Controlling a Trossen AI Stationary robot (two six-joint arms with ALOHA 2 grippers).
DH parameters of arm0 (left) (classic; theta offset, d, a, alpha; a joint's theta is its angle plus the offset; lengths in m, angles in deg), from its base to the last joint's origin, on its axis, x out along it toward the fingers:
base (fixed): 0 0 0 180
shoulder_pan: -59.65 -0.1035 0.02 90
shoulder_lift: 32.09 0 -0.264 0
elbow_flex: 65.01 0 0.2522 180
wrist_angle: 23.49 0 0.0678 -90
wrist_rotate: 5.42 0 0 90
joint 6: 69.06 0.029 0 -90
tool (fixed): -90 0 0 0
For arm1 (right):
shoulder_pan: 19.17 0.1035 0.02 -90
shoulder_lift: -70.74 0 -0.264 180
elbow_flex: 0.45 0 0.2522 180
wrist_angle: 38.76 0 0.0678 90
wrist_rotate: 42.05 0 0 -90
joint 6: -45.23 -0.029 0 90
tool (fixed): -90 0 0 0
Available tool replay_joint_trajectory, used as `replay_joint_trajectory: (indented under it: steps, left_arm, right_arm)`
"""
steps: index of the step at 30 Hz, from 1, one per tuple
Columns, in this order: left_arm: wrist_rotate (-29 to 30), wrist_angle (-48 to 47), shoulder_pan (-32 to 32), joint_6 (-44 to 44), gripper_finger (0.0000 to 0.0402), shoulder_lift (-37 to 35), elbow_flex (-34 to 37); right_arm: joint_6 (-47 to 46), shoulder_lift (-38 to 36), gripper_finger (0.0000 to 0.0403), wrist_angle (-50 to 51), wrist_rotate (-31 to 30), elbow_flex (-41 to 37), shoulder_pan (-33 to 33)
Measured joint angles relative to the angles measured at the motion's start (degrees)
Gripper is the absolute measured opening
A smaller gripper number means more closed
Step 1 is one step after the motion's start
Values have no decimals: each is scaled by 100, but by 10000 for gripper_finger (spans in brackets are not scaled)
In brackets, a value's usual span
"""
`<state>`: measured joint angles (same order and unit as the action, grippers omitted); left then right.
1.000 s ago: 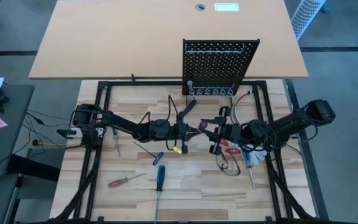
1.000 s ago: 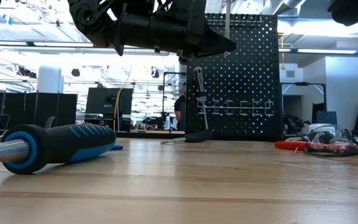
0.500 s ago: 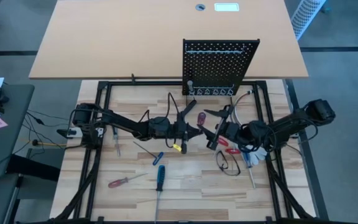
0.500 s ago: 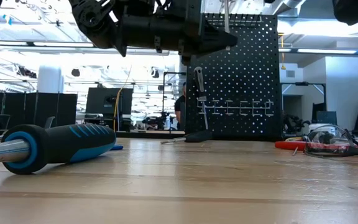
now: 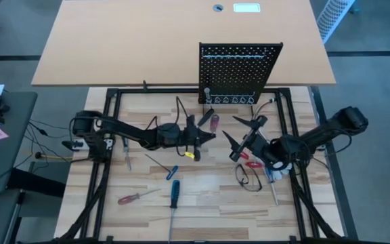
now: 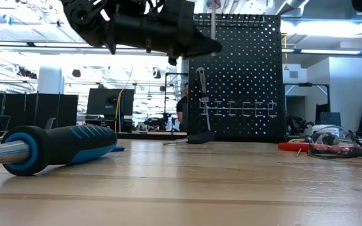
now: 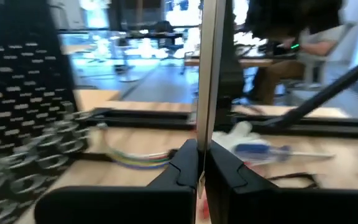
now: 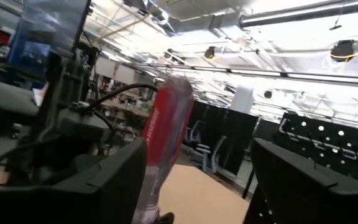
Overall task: Hang tools onto peg board
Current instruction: Hang the right red screwdriver on the pegboard
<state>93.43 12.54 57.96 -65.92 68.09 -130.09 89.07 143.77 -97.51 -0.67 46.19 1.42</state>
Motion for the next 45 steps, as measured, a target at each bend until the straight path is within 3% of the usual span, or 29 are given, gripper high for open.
replay_joint_trajectory:
  steps: [6,12,16,20,29,45]
  left_arm:
    - [349,-466,-224,50,0,-479,32]
    - [425,-596,-725,116,0,-864,-148]
    - [377,-1300,-1099,259,0,-827,-804]
    - [258,-2349,-1413,349,0,-713,-1744]
    - [-12,-2711,-2103,133,0,-713,-2591]
    - [-366,-2829,-2311,-154,0,-147,-2973]
  right_arm:
    - [-414,-2,294,330,-18,-35,103]
    - [-2419,12,294,1772,81,-250,71]
    - [-3961,246,291,2910,387,-396,53]
    - [-4792,740,291,2840,519,-598,55]
    - [-4835,1716,291,1967,526,-616,27]
    - [-4636,1727,291,1812,539,-608,-12]
